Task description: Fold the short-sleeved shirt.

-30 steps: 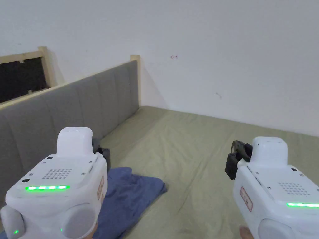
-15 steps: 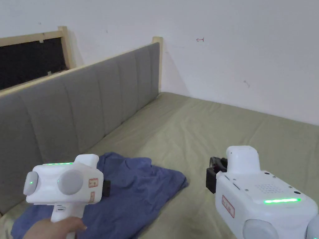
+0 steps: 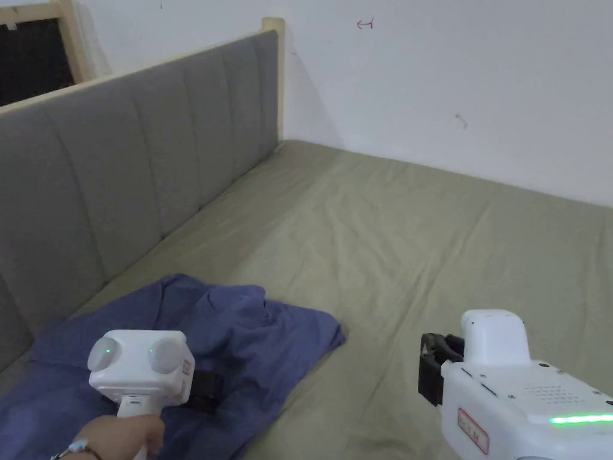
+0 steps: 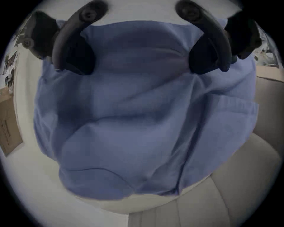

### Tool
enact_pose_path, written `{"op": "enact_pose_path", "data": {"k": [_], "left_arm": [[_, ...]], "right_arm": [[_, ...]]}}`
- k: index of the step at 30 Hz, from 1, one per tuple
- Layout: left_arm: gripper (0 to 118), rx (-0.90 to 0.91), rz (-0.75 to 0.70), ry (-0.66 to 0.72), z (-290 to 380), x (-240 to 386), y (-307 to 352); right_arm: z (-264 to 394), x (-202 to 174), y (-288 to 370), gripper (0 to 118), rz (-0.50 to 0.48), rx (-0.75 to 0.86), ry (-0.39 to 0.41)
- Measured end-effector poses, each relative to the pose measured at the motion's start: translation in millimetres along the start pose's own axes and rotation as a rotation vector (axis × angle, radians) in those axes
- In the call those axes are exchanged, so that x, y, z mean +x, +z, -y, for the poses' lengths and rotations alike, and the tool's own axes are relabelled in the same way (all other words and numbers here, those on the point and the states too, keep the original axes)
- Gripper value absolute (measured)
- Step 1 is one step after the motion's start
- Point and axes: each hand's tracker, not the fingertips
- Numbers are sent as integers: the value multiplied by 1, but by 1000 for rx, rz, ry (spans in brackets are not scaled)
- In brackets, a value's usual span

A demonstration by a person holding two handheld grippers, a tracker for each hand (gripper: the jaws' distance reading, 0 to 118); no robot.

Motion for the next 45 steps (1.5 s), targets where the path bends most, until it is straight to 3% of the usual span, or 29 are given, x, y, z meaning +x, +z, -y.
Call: {"op": "enact_pose_path", "data": {"k": [3, 6, 8, 9, 11, 12, 16, 20, 30, 37, 45], "left_arm": [[118, 97, -2, 30, 5, -4, -1], [118, 83, 6, 11, 7, -4, 7], [107, 106, 23, 3, 13, -8, 20], [87, 174, 16, -16, 14, -10, 33], [7, 255, -11, -21, 22, -15, 53], [3, 245, -13, -24, 25, -19, 61], [3, 348, 48, -10, 36, -25, 127], [3, 503, 86, -115, 38, -6, 210], [2, 798, 381, -428, 47, 129, 379], [2, 848, 612, -613, 70, 252, 422], [3, 699, 820, -740, 91, 356, 406]], "right_arm": [[6, 2, -6, 1, 0, -23, -9], [9, 5, -5, 1, -5, -39, -28], [11, 7, -2, 1, -9, -45, -32], [10, 8, 1, 1, -13, -48, -27], [10, 9, 6, 1, -11, -45, -12], [9, 10, 10, 1, -7, -40, -7], [3, 19, 31, 1, -3, -11, -27], [-3, 31, 61, 1, 42, 41, -19], [-5, 88, 164, 1, 165, 172, -51], [8, 139, 234, 1, 311, 241, -85], [32, 199, 279, 1, 471, 265, -169]]}}
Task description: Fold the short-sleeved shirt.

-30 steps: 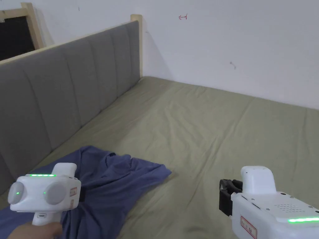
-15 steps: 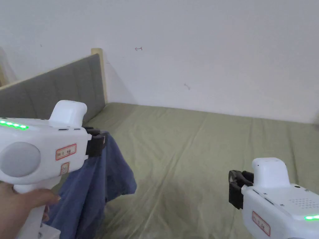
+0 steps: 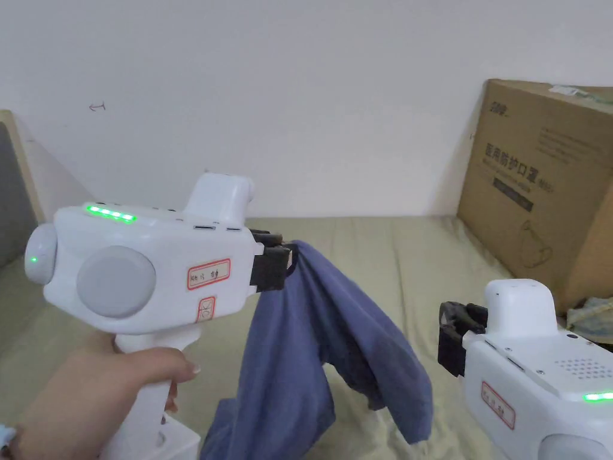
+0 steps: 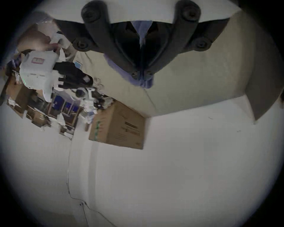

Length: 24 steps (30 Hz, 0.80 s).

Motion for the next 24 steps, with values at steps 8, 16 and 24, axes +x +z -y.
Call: {"op": "enact_pose_path", "data": {"k": [8, 16, 24], "left_arm": [[3, -557, -80, 135, 103, -19, -144], [4, -809, -170, 298, 204, -55, -167], [89, -405, -162, 366, 150, -76, -83]], "right_arm": [[25, 30, -16, 1, 55, -71, -72], [42, 25, -29, 1, 26, -124, -74], [39, 18, -28, 1, 8, -127, -97]]}}
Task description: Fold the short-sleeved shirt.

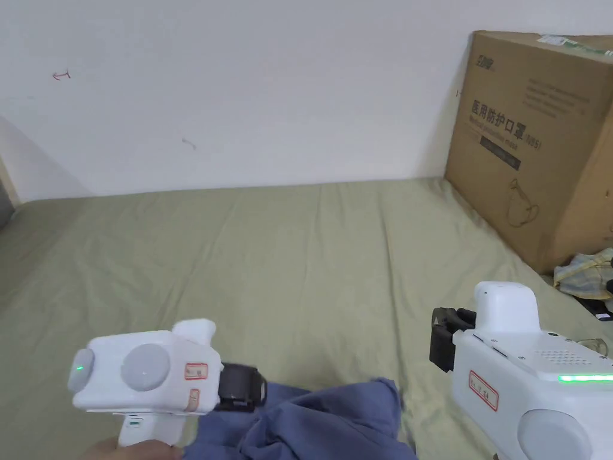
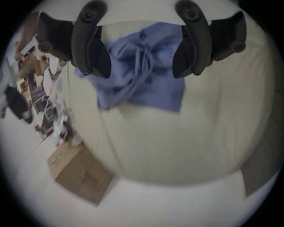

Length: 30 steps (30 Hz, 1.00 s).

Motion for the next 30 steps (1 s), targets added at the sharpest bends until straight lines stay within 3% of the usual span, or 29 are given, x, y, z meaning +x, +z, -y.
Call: {"op": "enact_pose_path", "data": {"k": [2, 6, 7, 10, 12, 15, 21, 26, 27, 28, 30], "left_arm": [[100, 277, -25, -39, 5, 3, 47], [94, 524, -132, -77, 27, 12, 113], [79, 553, -162, -86, 33, 9, 122], [3, 593, -286, -111, 52, 7, 142], [1, 595, -337, -96, 62, 8, 149], [0, 498, -247, -42, 66, -8, 152], [0, 101, -305, 46, 69, -50, 105], [0, -196, -224, 186, 83, -94, 40], [1, -246, -229, 212, 85, -101, 26], [21, -257, -245, 229, 90, -105, 16], [94, -270, -254, 244, 93, -111, -2]], "right_arm": [[-1, -3, 4, 1, -5, 10, 5], [1, -6, 12, 1, 1, 39, 29], [2, -7, 14, 1, 4, 45, 31], [3, -5, 18, 1, 7, 52, 25], [4, -5, 19, 1, 9, 51, 17], [5, -4, 21, 1, 5, 48, 11], [9, -3, 20, 1, 3, 34, 29], [19, 3, 7, 1, 16, -15, 26], [22, 4, 4, 1, 18, -26, 22], [24, 5, 2, 1, 20, -35, 20], [28, 7, -2, 1, 25, -51, 22]]}}
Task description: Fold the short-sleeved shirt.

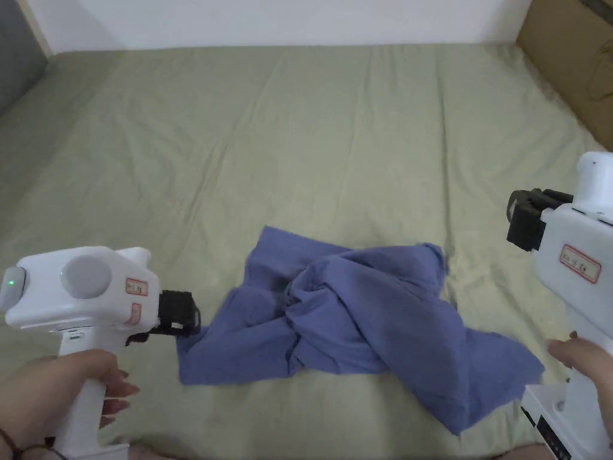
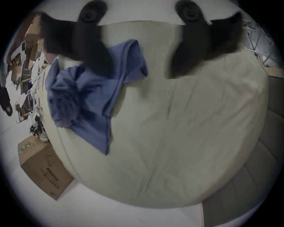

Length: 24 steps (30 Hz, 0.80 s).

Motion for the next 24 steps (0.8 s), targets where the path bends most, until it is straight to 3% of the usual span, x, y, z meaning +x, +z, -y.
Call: {"op": "enact_pose_path", "data": {"k": [1, 5, 7, 9, 11, 12, 13, 16, 18, 21, 22, 24], "left_arm": [[111, -13, 3, -2, -1, 0, -11], [107, -8, 28, -27, -2, 9, -38], [112, -66, 42, -66, 0, 16, -54], [110, -64, -53, -162, 4, 30, -61], [83, -18, -77, -201, 9, 40, -52], [55, 25, -70, -209, 12, 44, -42], [1, 59, -58, -217, 15, 46, -34], [1, 104, 136, -144, 26, 43, -12], [1, 148, 112, -159, 28, 43, 0], [1, 202, 63, -221, 33, 45, 15], [1, 198, 73, -219, 28, 44, 18], [1, 202, 79, -211, 30, 44, 21]], "right_arm": [[2, 1, -2, 1, 4, -8, 4], [8, 6, -14, 1, 16, -45, 12], [12, 8, -20, 1, 25, -62, 9], [15, 11, -27, 1, 29, -81, 8], [16, 16, -32, 1, 28, -100, 12], [17, 19, -34, 1, 29, -110, 18], [19, 21, -36, 1, 34, -114, 24], [22, 37, -49, 1, -29, -188, -15], [24, 53, -63, 1, -128, -283, -79], [30, 68, -84, 1, -110, -412, -68], [33, 71, -91, 20, -95, -446, -54], [41, 74, -107, 78, -72, -491, -58]]}}
